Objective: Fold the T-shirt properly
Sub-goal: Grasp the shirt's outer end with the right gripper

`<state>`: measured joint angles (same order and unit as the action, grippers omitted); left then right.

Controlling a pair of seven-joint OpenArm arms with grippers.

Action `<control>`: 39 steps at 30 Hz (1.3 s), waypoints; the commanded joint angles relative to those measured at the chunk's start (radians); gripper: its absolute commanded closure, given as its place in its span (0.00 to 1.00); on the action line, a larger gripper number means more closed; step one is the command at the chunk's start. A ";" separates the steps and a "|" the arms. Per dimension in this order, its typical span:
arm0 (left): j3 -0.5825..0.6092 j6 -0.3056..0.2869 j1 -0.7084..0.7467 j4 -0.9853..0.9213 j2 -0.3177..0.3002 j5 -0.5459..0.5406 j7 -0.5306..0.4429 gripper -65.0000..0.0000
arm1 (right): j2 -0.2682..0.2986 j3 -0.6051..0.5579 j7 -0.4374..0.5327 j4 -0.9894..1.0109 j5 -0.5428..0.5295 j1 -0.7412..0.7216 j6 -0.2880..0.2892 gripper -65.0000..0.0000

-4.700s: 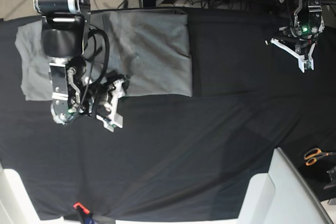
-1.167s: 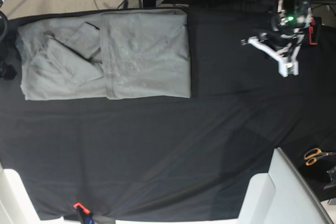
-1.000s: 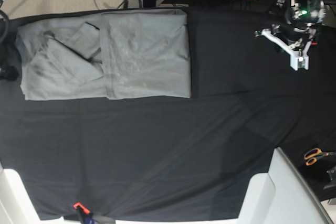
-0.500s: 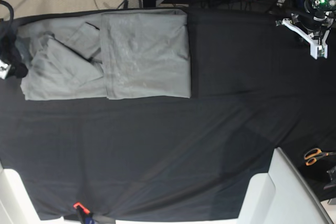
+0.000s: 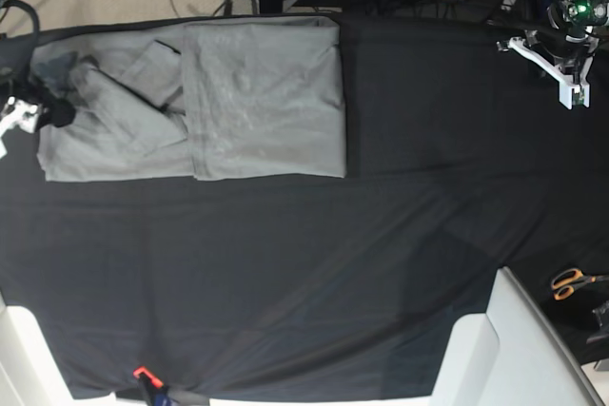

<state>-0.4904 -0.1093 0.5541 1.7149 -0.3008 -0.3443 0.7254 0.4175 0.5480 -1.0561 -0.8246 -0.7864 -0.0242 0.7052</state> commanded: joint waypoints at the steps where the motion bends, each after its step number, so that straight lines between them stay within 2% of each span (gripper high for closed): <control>1: -0.008 0.001 0.002 0.009 -0.011 0.000 -0.016 1.00 | -0.010 -0.007 -0.045 0.003 0.025 0.002 -0.007 0.24; 3: -0.008 0.001 0.002 0.007 -0.011 0.000 -0.016 1.00 | -0.013 -0.007 -0.046 0.003 0.025 0.002 -0.007 0.26; 11: -0.008 0.001 0.002 0.006 -0.010 0.000 -0.016 1.00 | -0.013 -0.012 -0.037 0.001 0.026 -0.003 -0.007 0.26; 13: -0.008 0.001 0.002 0.006 -0.007 0.000 -0.016 1.00 | -0.013 -0.045 -0.023 0.001 0.025 -0.004 -0.007 0.28; 15: -0.008 0.001 0.002 0.006 0.007 0.000 -0.016 1.00 | -0.013 -0.070 0.014 0.003 0.023 -0.004 -0.007 0.40; 20: -0.008 0.001 0.002 0.004 0.018 0.000 -0.016 1.00 | -0.013 -0.104 0.061 0.011 0.026 -0.004 -0.007 0.84; 22: -0.008 0.001 0.002 0.004 0.021 0.000 -0.016 1.00 | -0.012 -0.107 0.079 0.011 0.026 -0.004 -0.007 0.94; 28: -0.008 0.001 0.002 0.004 0.022 0.000 -0.016 1.00 | 0.011 -0.107 0.101 -0.025 0.028 0.000 -0.007 0.99; 36: -0.008 0.001 0.005 0.004 0.022 0.000 -0.016 1.00 | 0.010 -0.099 0.107 -0.287 0.028 0.105 -0.007 0.99; 39: -0.008 0.001 0.005 0.004 0.022 0.000 -0.016 1.00 | 0.016 -0.099 0.126 -0.325 0.026 0.114 -0.007 0.99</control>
<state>-0.4900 -0.1093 0.5541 1.7077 -0.2684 -0.3439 0.7223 0.4034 0.4393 -0.9470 -1.1332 -0.7479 0.0998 0.6968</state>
